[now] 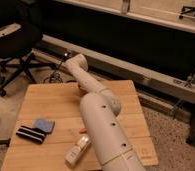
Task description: Drag the ceramic bowl in a circle
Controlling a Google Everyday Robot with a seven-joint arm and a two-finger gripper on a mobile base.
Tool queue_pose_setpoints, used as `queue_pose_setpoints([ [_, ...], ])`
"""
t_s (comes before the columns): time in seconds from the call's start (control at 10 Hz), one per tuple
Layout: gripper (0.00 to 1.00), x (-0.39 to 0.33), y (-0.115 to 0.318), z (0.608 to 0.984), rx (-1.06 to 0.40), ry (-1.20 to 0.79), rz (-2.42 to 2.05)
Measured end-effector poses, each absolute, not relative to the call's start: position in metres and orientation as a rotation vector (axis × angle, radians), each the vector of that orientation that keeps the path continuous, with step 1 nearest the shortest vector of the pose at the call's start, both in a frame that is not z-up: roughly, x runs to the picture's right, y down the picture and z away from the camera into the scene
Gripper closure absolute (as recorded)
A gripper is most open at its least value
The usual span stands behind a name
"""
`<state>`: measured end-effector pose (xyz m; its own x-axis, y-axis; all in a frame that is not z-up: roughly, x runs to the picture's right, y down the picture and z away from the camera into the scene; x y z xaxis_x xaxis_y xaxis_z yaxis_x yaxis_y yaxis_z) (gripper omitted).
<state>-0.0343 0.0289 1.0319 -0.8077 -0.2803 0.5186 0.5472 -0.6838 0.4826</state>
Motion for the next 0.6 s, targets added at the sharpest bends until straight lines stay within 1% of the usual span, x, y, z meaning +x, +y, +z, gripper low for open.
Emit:
queue_pose_setpoints([
  [0.2, 0.20, -0.006, 0.047, 1.022, -0.512, -0.920, -2.371],
  [0.4, 0.20, 0.023, 0.063, 1.004, -0.485, -0.920, -2.331],
  [0.6, 0.20, 0.051, 0.094, 0.972, -0.479, -0.931, -2.329],
])
